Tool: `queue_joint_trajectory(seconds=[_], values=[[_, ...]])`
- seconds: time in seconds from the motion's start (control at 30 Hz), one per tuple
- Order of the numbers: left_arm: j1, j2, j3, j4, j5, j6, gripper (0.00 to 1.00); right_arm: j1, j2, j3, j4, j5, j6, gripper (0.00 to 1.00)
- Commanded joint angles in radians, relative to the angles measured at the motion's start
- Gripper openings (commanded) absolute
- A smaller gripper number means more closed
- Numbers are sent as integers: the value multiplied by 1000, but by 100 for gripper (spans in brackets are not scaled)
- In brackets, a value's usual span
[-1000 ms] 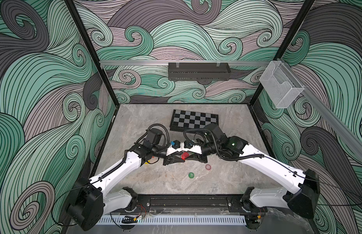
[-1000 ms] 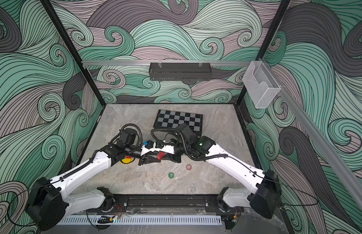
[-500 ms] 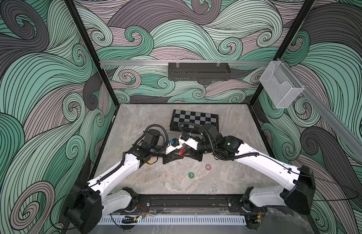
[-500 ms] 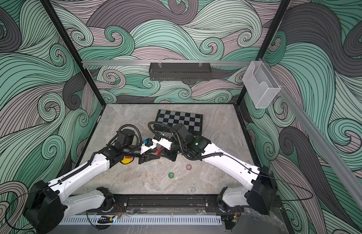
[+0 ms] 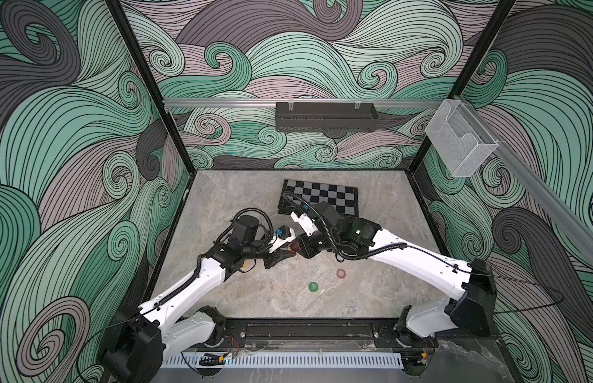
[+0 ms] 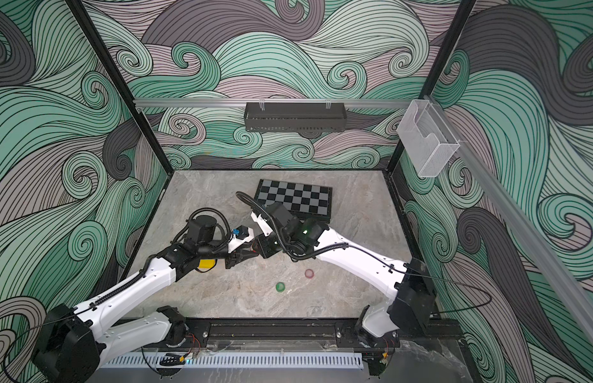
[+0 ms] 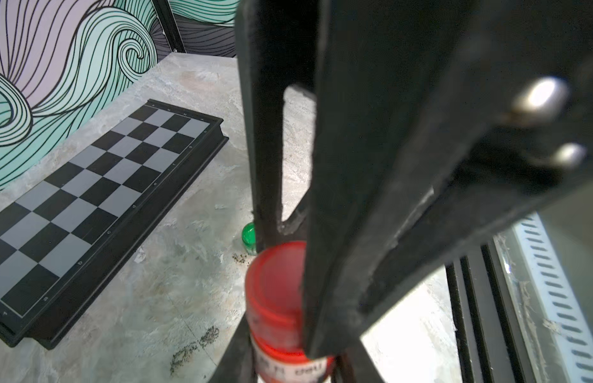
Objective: Close the paint jar lid
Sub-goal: Screw the lid onto the paint jar.
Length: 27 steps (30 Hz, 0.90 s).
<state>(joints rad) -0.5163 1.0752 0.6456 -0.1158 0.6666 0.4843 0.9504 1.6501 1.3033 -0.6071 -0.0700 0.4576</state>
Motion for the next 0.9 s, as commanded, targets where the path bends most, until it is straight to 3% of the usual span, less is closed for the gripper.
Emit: queue_joint_trajectory(seconds=[0.0, 0.3, 0.57, 0.73, 0.87], values=[[-16, -42, 36, 173, 101, 11, 26, 58, 85, 20, 28, -20, 176, 17], [-16, -52, 37, 163, 105, 23, 26, 73, 96, 44, 31, -8, 176, 25], [-16, -55, 40, 137, 115, 39, 26, 45, -7, 50, 24, 40, 24, 59], [-16, -49, 46, 124, 116, 46, 26, 11, -88, 32, 15, 75, -62, 70], [-16, -42, 49, 110, 116, 51, 26, -32, -153, 2, 17, 70, -123, 73]])
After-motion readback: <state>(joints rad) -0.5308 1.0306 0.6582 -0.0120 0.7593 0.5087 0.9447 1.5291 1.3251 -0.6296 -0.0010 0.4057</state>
